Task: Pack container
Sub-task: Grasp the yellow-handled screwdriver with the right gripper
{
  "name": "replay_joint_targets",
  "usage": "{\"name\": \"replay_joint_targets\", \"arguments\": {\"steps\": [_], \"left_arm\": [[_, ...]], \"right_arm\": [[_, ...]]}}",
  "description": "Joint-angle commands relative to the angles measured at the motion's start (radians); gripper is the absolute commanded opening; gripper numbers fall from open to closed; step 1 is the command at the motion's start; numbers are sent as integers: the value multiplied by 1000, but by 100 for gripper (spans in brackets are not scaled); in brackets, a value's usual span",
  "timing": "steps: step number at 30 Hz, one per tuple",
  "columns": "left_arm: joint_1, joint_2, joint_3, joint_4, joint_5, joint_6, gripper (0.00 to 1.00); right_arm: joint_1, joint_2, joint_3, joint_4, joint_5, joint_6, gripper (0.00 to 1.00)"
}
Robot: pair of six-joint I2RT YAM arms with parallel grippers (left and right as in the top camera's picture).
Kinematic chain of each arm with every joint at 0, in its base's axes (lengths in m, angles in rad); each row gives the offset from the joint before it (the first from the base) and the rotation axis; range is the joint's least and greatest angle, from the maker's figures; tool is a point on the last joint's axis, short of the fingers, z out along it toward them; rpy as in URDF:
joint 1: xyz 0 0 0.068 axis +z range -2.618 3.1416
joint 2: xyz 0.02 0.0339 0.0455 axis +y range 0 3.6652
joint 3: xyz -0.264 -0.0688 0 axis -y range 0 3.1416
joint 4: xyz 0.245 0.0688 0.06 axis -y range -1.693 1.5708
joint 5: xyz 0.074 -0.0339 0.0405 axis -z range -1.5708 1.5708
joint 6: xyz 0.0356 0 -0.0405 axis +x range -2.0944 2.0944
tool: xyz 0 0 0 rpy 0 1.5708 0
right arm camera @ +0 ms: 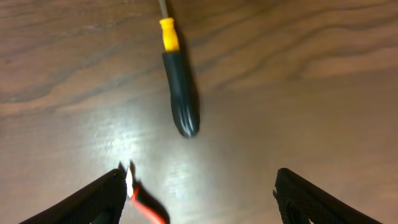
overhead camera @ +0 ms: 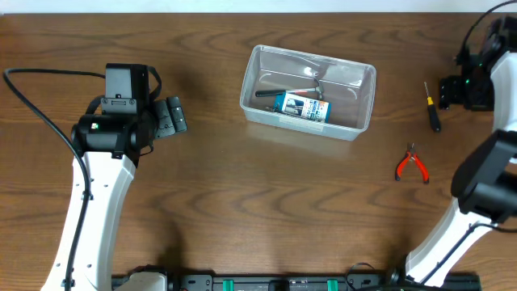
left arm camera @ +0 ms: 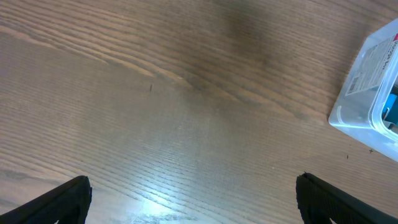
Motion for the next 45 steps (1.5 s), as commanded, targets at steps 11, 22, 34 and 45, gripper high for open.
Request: {"name": "replay_joint_targets", "arguments": {"steps": [11,22,34,45], "left_arm": [[5,0,12,-3,-16,-5,98],[5,0,12,-3,-16,-5,98],[5,0,12,-3,-16,-5,98],[5,0,12,-3,-16,-5,98]], "right_arm": [[1,134,-6,92,-96,-119,78],[9,246,-6,92,-109,-180,72],[16,233,20,79,-106,-77,19],[120,72,403,-50,-265,-55,17]]}}
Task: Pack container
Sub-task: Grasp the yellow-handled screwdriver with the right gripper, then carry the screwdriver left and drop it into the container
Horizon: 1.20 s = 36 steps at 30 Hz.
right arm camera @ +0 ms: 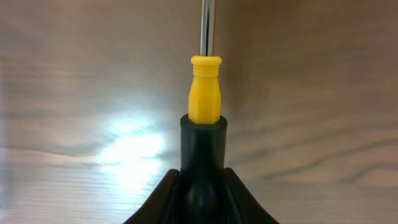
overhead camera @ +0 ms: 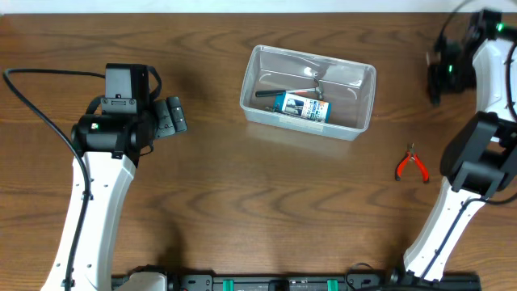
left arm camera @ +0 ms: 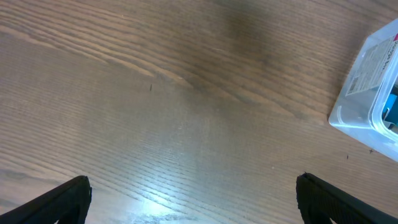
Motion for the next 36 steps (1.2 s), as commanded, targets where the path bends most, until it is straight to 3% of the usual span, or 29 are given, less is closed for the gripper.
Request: {"name": "replay_joint_targets", "arguments": {"steps": [1,8,18,32,34,36], "left_arm": [[5,0,12,-3,-16,-5,98],[5,0,12,-3,-16,-5,98],[5,0,12,-3,-16,-5,98],[5,0,12,-3,-16,-5,98],[5,0,12,-3,-16,-5,98],[5,0,12,-3,-16,-5,98]], "right_arm": [[79,-135,137,-13,-111,24,17],[293,-277,225,-18,-121,-128,24],[595,-269,167,-97,-104,-330,19],[647,-132,-98,10,-60,-358,13],[646,-118,-126,26,-60,-358,21],[645,-104,-147,43,-60,-353,39]]}}
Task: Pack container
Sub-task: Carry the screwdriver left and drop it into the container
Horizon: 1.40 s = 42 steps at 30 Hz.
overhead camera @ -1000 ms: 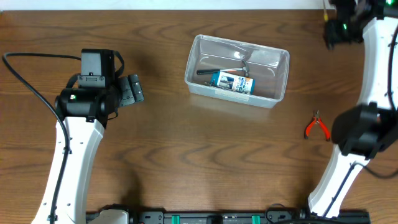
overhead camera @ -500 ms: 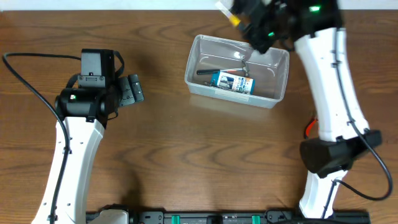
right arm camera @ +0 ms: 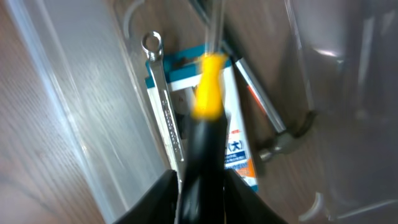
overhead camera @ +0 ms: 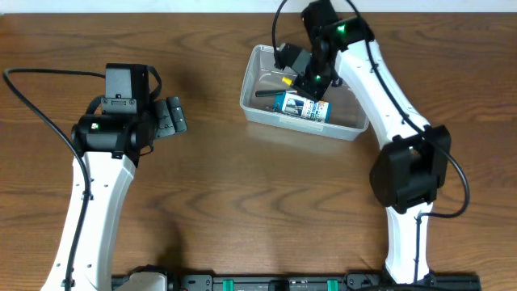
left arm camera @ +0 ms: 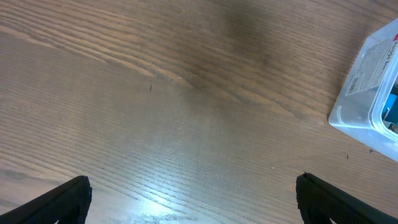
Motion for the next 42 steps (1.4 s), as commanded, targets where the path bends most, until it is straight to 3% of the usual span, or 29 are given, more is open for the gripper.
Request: {"name": "replay_joint_targets", "arguments": {"steps": [1,8,13,19,20,22,23,26,36,42], "left_arm": [[5,0,12,-3,-16,-5,98],[5,0,12,-3,-16,-5,98],[5,0,12,-3,-16,-5,98],[5,0,12,-3,-16,-5,98],[5,0,12,-3,-16,-5,98],[5,0,12,-3,-16,-5,98],[5,0,12,-3,-16,-5,98],[5,0,12,-3,-16,-5,98],[5,0,12,-3,-16,-5,98],[5,0,12,-3,-16,-5,98]], "right_arm": [[-3,18,-24,22,1,0,40],[-5,50,-29,55,2,48,36],[-13,3,-14,25,6,129,40],[-69,-161,8,-84,161,345,40],[-85,-196,8,-109,182,394,42],[-123,-261,8,-163,193,469,55],[-147,-296,8,-193,193,502,74],[-223,-390,8,-260,192,609,86],[-362,-539,-18,-386,181,711,91],[-366,-573,-220,-322,257,813,94]]}}
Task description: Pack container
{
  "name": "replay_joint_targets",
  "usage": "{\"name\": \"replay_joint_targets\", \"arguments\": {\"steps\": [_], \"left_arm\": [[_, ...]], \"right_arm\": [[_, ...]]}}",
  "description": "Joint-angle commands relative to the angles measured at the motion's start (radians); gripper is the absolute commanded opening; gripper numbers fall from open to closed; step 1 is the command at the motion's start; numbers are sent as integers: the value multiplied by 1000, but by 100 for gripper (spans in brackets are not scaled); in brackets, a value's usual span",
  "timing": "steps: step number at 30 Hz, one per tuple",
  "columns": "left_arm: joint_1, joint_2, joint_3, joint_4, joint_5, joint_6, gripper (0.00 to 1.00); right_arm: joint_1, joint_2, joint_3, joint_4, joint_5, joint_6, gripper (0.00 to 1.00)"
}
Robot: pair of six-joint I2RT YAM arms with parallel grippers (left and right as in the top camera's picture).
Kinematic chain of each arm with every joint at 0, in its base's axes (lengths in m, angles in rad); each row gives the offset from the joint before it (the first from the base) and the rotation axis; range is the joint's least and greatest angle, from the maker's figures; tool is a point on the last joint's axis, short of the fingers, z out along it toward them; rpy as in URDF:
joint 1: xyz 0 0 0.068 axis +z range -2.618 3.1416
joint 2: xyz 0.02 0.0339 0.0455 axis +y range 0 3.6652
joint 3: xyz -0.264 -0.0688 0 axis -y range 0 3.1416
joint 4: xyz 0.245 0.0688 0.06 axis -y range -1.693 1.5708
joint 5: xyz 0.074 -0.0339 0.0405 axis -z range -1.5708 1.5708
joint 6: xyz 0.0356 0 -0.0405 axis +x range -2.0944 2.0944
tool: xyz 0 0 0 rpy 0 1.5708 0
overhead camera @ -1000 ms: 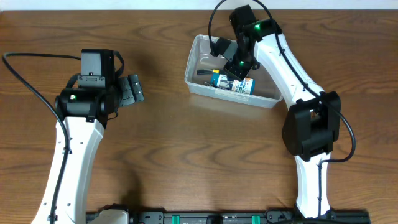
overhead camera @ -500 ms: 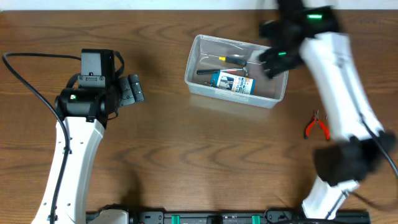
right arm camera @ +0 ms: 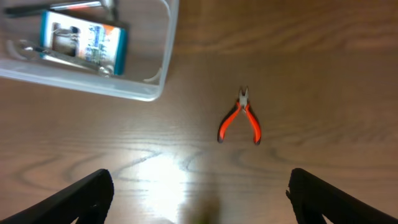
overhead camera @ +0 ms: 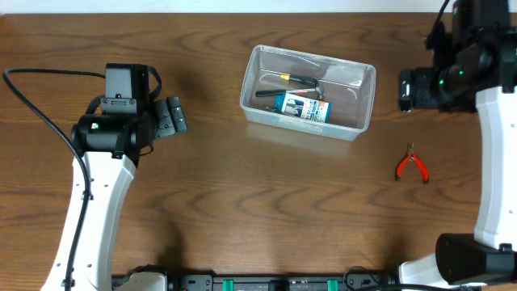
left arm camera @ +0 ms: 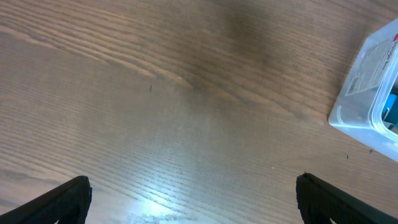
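A clear plastic container stands at the table's far middle, holding a blue-labelled packet, a wrench, a hammer and a black-and-yellow screwdriver. Orange-handled pliers lie on the wood to its right, also seen in the right wrist view as pliers past the container. My right gripper hangs open and empty above the table, right of the container and near the pliers. My left gripper is open and empty over bare wood at the left, with the container's corner at the right edge of its view.
The brown wooden table carries nothing else. The left arm's white link runs down the left side, with a black cable looping beside it. The right arm stands along the right edge.
My right gripper was shut on the screwdriver inside the container. Now it is open, empty and back right of the container, over the pliers. The screwdriver lies in the container. The left arm is unchanged.
My right gripper was open beside the screwdriver lying at the far right. It then stood shut on the screwdriver's handle at the far right edge. After that it held the screwdriver over the container's contents. Now the screwdriver rests in the container and the gripper is open near the pliers.
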Motion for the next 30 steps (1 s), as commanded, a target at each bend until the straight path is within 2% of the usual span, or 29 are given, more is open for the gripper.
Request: {"name": "replay_joint_targets", "arguments": {"steps": [1,11,13,18,30], "left_arm": [[5,0,12,-4,-16,-5,98],[5,0,12,-4,-16,-5,98],[5,0,12,-3,-16,-5,98],[5,1,12,-4,-16,-5,98],[5,0,12,-4,-16,-5,98]], "right_arm": [[-10,-27,-146,63,82,97,95],[-83,-42,-607,354,29,148,97],[-108,-42,-660,399,30,156,94],[-176,-41,-776,519,30,181,78],[-224,-40,-935,705,22,201,62]]}}
